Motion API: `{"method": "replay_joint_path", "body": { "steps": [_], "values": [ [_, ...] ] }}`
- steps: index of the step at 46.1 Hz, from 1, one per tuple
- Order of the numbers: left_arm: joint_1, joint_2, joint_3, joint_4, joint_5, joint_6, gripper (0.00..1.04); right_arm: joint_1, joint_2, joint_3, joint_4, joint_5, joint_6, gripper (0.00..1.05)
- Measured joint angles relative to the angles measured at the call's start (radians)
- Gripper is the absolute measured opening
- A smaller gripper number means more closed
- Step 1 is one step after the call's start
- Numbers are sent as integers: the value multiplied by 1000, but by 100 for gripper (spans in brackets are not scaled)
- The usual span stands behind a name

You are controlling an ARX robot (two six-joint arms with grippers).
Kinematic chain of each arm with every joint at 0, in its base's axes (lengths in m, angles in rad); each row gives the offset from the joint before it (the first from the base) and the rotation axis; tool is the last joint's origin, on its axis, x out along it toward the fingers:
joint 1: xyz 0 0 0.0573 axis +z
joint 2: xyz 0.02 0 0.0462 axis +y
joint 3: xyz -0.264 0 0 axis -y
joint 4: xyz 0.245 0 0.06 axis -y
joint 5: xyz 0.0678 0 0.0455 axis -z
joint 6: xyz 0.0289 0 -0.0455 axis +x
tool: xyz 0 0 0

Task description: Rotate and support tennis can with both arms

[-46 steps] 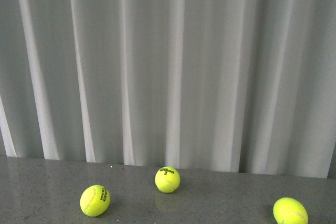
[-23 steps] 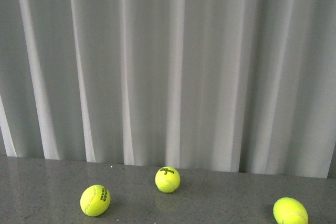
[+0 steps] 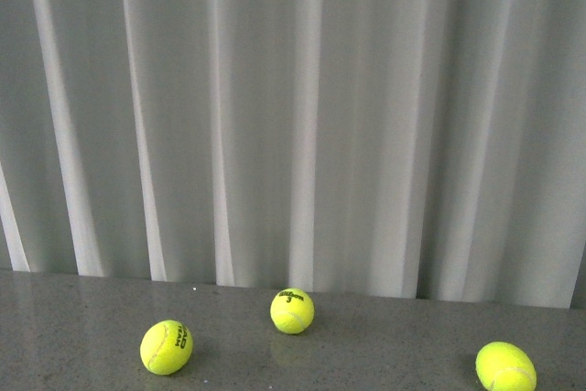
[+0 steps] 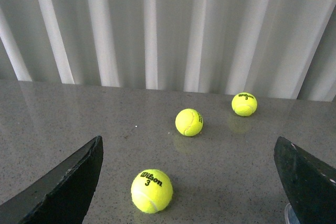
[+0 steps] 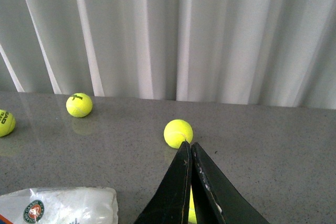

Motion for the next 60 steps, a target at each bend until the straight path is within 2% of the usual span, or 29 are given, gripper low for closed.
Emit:
{"method": "replay_joint_path", "body": {
  "steps": [2, 9, 15, 20, 28, 50, 52, 54, 57, 60],
  "values": [
    [0, 0, 0, 0, 0, 0, 98, 0, 0, 0, -1, 0, 0, 3],
    [0, 0, 0, 0, 0, 0, 98, 0, -1, 0, -1, 0, -1, 32],
    [0, 0, 0, 0, 0, 0, 98, 0, -1, 0, -1, 0, -1, 51],
    [0, 0, 0, 0, 0, 0, 98, 0, -1, 0, -1, 0, -1, 72],
    [0, 0, 0, 0, 0, 0, 98, 0, -1, 0, -1, 0, 0, 99],
    [2, 11, 4, -13, 5, -12, 98, 0, -1, 0, -1, 0, 0, 98],
    [15, 112, 68, -179, 79, -135, 98, 0, -1, 0, -1, 0, 0, 98],
    [18, 225, 101, -213, 115, -230, 98, 0, -1, 0, -1, 0, 0, 98],
    [32, 398, 119, -129, 169, -330, 98, 0, -1, 0, -1, 0, 0, 98],
    [46, 549, 144, -15, 219, -359, 98, 0, -1, 0, -1, 0, 0, 98]
  ]
}}
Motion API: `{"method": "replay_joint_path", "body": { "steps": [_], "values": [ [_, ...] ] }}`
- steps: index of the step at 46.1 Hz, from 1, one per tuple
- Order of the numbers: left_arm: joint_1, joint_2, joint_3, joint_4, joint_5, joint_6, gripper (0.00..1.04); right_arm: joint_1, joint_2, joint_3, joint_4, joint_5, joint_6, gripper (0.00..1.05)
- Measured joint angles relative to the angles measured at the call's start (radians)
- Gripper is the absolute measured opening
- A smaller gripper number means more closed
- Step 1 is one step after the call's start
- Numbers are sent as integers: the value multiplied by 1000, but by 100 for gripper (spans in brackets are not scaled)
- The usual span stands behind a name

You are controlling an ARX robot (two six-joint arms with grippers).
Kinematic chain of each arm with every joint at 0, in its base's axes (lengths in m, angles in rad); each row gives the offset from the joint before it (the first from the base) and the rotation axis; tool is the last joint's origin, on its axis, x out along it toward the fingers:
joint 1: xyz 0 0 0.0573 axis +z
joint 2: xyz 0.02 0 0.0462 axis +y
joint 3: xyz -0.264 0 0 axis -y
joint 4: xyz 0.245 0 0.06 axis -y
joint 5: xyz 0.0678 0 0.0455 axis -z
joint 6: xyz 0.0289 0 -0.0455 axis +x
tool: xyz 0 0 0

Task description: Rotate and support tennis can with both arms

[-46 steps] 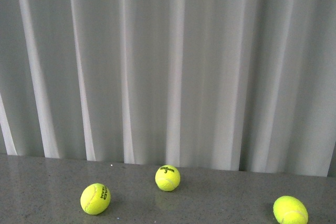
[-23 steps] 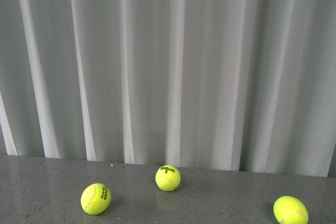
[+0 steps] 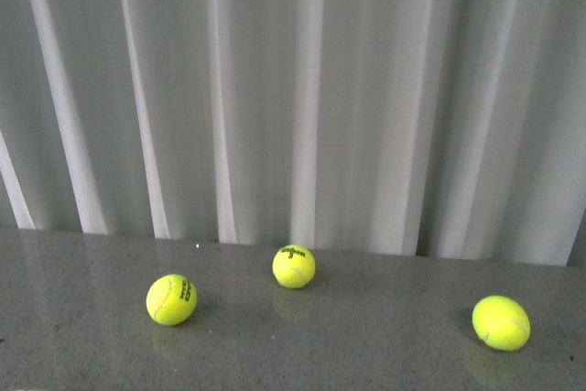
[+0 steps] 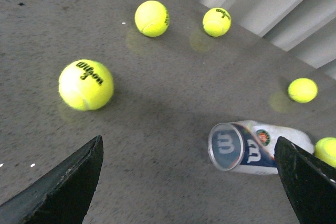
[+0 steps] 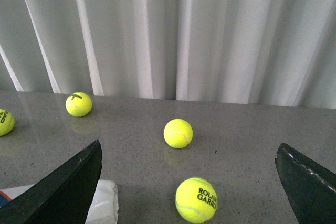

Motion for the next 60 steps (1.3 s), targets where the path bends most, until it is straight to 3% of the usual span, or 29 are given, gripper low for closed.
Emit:
{"method": "replay_joint_path", "body": {
  "steps": [7, 20, 60],
  "values": [
    [7, 431, 132, 295, 129, -13, 98, 0, 0, 0, 0, 0, 0, 98],
    [-76, 962, 293, 397, 322, -17, 98, 0, 0, 0, 0, 0, 0, 98],
    [-260, 1399, 468, 616, 437, -230, 98, 0, 0, 0, 0, 0, 0, 98]
  ]
}}
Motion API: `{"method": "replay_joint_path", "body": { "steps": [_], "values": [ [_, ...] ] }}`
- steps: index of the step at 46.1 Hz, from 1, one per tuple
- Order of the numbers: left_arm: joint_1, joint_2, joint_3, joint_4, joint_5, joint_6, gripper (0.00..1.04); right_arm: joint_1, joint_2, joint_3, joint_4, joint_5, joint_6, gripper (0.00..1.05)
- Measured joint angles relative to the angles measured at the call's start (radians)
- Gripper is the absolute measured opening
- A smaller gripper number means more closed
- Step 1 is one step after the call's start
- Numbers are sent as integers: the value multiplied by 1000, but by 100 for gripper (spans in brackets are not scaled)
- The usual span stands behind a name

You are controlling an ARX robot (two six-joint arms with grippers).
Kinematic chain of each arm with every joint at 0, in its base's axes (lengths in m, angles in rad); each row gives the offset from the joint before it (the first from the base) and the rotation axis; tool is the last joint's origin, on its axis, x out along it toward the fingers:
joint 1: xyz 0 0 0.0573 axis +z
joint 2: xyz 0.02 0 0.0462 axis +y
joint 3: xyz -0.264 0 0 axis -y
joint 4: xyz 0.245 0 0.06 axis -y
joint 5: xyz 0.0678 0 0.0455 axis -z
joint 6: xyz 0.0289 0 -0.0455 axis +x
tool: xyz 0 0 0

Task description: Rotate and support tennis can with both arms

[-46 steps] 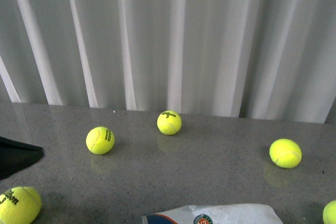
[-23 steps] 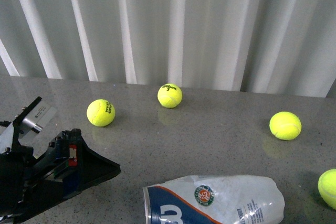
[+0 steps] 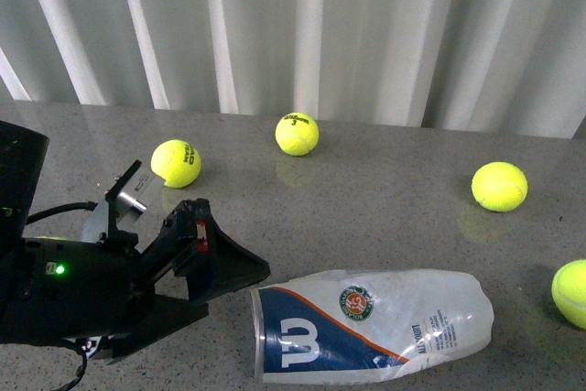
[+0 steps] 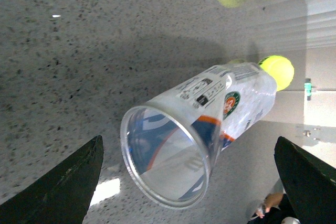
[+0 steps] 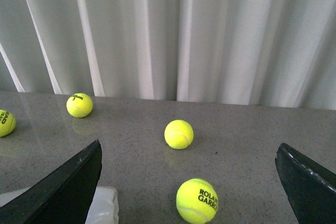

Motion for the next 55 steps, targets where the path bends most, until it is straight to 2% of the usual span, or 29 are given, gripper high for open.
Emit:
{"method": "replay_joint_path", "body": {
  "steps": [15, 37, 48, 50, 55],
  "values": [
    [-60, 95, -7, 240, 55, -249, 98, 0, 0, 0, 0, 0, 0, 98],
    [-138, 182, 2, 357, 42, -376, 98, 0, 0, 0, 0, 0, 0, 98],
    [-171, 194, -4, 412, 34, -412, 67, 0, 0, 0, 0, 0, 0, 98],
    [-183, 201, -13, 436, 31, -430, 57, 0, 0, 0, 0, 0, 0, 98],
    [-200, 216, -25, 476, 25, -454, 41, 0, 0, 0, 0, 0, 0, 98]
  ]
}}
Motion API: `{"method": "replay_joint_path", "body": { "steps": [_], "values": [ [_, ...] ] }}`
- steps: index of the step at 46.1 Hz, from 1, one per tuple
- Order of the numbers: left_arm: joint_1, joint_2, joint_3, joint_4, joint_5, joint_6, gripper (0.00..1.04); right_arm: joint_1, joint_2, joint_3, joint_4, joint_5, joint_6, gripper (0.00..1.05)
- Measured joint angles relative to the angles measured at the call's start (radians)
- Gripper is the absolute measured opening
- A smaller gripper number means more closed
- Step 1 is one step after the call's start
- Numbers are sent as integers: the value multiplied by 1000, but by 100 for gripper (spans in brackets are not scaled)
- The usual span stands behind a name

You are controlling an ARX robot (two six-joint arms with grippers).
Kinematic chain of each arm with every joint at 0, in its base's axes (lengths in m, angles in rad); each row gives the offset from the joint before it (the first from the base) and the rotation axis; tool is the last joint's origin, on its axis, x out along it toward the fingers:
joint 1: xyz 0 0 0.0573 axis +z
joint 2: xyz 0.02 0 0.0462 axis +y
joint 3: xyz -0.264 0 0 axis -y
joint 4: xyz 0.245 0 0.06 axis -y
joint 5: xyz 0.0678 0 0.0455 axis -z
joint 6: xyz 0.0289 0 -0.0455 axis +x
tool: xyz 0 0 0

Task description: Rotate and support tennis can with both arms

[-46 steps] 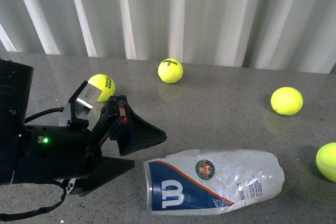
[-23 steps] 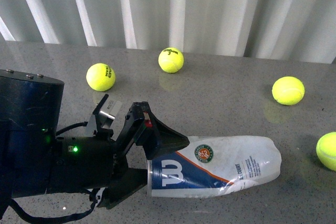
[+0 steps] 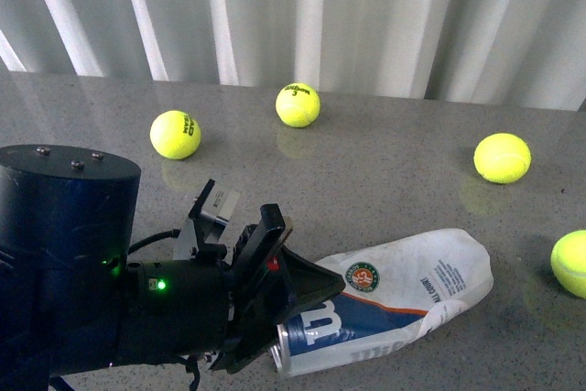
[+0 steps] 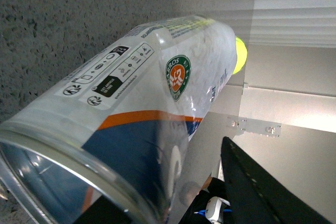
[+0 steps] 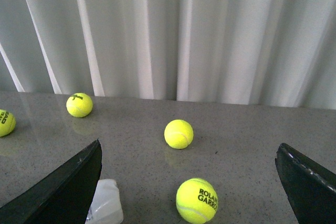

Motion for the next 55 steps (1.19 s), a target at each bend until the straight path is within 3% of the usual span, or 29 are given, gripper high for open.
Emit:
{"method": "replay_joint_path", "body": {
  "steps": [12, 18, 25, 30, 34, 38, 42, 46, 55],
  "values": [
    [-21, 6, -18, 54, -19, -56, 4, 0, 0, 0, 0, 0, 0, 98],
    [-23, -24, -28, 45, -25, -66, 4, 0, 0, 0, 0, 0, 0, 98],
    [-14, -152, -38, -87, -19, -37, 4, 0, 0, 0, 0, 0, 0, 98],
    [1, -309, 2, -319, 7, 59, 4, 0, 0, 0, 0, 0, 0, 98],
    [15, -470, 151, -694, -17, 232, 4, 0, 0, 0, 0, 0, 0, 98],
    [18, -521, 284, -936, -74, 373, 4, 0, 0, 0, 0, 0, 0, 98],
    [15, -526, 478, -1258, -189, 600, 4, 0, 0, 0, 0, 0, 0, 98],
    [3, -451, 735, -1638, -385, 902, 4, 0, 0, 0, 0, 0, 0, 98],
    [-13, -280, 1083, -2040, -644, 1286, 4, 0, 0, 0, 0, 0, 0, 98]
  ]
}}
